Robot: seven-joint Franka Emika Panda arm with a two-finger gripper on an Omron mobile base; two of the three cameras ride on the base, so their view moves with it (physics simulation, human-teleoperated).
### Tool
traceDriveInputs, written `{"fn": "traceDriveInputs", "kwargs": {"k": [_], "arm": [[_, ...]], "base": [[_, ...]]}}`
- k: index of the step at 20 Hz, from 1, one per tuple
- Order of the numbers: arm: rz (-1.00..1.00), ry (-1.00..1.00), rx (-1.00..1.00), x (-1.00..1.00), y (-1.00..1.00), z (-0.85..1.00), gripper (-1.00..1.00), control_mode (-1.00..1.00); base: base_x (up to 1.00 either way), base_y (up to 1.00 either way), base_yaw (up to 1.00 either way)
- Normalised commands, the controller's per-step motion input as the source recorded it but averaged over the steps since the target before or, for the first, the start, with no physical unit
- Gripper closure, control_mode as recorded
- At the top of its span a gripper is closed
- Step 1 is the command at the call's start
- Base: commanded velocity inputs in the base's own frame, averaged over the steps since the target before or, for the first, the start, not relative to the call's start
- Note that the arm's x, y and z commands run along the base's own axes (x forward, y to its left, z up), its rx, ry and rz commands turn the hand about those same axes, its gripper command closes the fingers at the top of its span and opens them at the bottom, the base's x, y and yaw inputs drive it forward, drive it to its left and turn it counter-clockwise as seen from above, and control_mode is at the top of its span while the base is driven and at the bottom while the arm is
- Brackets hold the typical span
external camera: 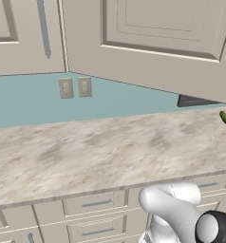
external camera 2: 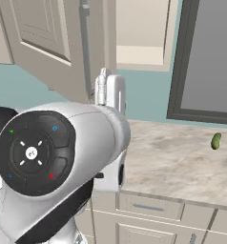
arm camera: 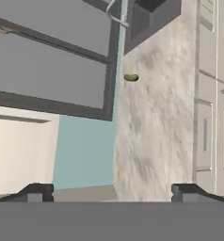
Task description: Open the cabinet. Pick the sponge and place it next to the sink. Then close the cabinet.
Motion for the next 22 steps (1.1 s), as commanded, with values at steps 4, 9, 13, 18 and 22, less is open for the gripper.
{"fn": "traceDriveInputs", "kwargs": {"k": [4,9,13,18,22], "arm": [[0.00,-0.12,0.11,0.91,0.00,-0.70,-1.00,-1.00],[0.00,-0.18,0.21,0.67,-0.03,-0.38,-1.00,-1.00],[0.00,-0.16,0.25,0.50,-0.04,-0.19,-1.00,-1.00],[0.00,-0.05,0.17,0.07,-0.17,-0.01,-1.00,-1.00],[0.06,-0.02,0.06,0.00,-0.22,0.08,-1.00,-1.00]], "base": [[0.00,0.00,0.00],[0.00,0.00,0.00],[0.00,0.00,0.00],[0.00,0.00,0.00],[0.00,0.00,0.00]]}}
